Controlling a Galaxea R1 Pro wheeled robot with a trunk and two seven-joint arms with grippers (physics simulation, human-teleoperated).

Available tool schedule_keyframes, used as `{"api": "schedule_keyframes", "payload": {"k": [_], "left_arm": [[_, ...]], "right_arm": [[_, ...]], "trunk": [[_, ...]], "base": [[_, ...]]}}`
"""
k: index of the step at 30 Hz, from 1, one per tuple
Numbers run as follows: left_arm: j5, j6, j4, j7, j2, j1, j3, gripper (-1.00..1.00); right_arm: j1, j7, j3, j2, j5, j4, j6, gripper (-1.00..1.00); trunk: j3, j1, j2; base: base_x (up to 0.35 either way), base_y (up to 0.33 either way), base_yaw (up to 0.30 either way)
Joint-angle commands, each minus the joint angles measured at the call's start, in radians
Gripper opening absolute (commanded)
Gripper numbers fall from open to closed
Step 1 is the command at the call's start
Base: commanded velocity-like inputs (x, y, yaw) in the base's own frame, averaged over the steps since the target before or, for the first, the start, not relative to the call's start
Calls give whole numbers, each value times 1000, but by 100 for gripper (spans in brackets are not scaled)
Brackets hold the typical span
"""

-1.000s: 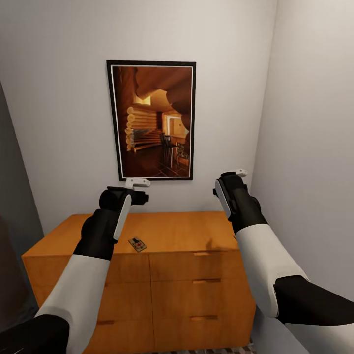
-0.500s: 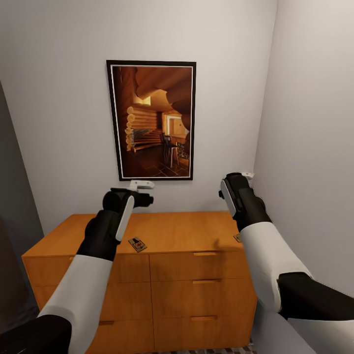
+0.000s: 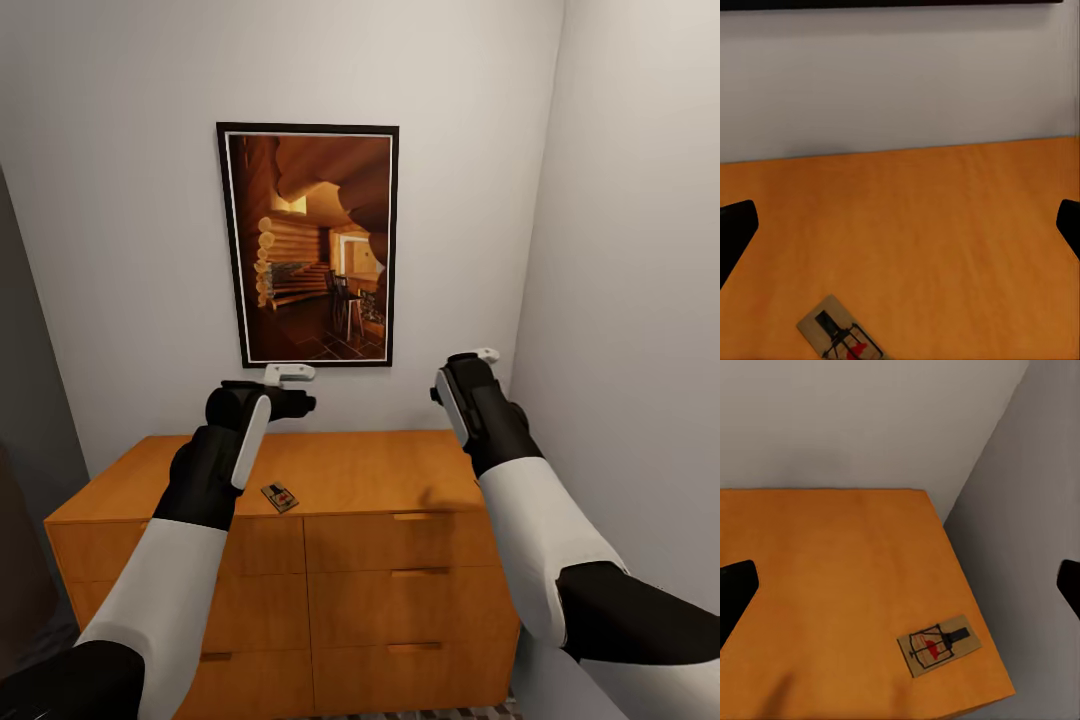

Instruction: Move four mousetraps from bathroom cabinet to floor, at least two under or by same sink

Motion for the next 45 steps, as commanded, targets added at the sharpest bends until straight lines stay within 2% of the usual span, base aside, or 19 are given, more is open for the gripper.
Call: {"api": "schedule_keyframes", "payload": {"k": [1,5,15,22,35,36,45], "left_arm": [[14,4,-1,9,0,-1,-1,100],[24,4,-1,9,0,-1,-1,100],[26,4,-4,9,0,-1,-1,100],[28,4,-3,9,0,-1,-1,100],[29,4,-3,9,0,-1,-1,100],[29,4,-3,9,0,-1,-1,100],[27,2,-1,9,0,-1,-1,100]], "right_arm": [[-1,5,5,0,9,-1,7,100],[0,6,-9,0,10,-2,7,100],[-1,-1,-65,0,12,-1,7,100],[-1,-10,-104,0,14,1,7,100],[-1,-80,-177,0,9,2,7,100],[-1,-179,-431,0,9,2,7,100],[0,-205,-470,0,7,3,7,100]], "trunk": [[-1,0,-1],[-1,0,-1],[-1,0,-1],[-1,0,-1],[-1,0,-1],[-1,0,-1],[-1,0,-1]], "base": [[0,0,0],[61,0,0],[241,0,0],[78,0,0],[12,0,0],[67,0,0],[219,0,0]]}}
